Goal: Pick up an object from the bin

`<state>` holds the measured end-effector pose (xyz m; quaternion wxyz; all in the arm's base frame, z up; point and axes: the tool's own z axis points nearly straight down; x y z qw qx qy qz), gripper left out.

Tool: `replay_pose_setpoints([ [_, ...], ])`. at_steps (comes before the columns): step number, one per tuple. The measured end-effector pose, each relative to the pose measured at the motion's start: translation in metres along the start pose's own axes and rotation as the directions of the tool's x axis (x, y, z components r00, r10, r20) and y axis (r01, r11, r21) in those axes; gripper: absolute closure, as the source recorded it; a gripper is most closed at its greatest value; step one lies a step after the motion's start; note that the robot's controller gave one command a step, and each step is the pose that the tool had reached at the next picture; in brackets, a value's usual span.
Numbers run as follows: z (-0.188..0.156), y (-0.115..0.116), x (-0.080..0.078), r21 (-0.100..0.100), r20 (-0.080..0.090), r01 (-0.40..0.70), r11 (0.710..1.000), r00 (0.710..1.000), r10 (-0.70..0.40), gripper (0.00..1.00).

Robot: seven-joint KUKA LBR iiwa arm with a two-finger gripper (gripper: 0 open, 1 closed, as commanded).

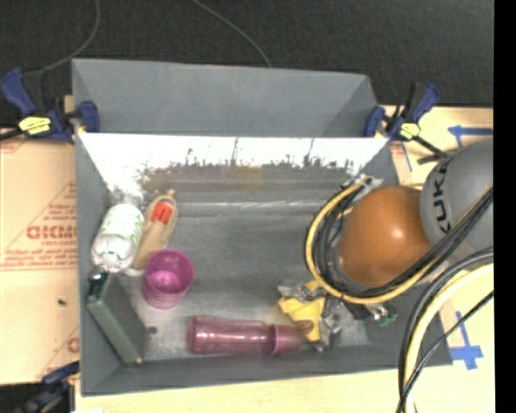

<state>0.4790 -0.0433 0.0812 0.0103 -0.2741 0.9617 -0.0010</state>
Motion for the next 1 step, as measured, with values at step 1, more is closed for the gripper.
replay_pose_setpoints([
  [1, 0.0000, 0.0002, 0.0001, 0.000, 0.000, 0.004, 1.000, 1.000, -0.004, 1.00],
])
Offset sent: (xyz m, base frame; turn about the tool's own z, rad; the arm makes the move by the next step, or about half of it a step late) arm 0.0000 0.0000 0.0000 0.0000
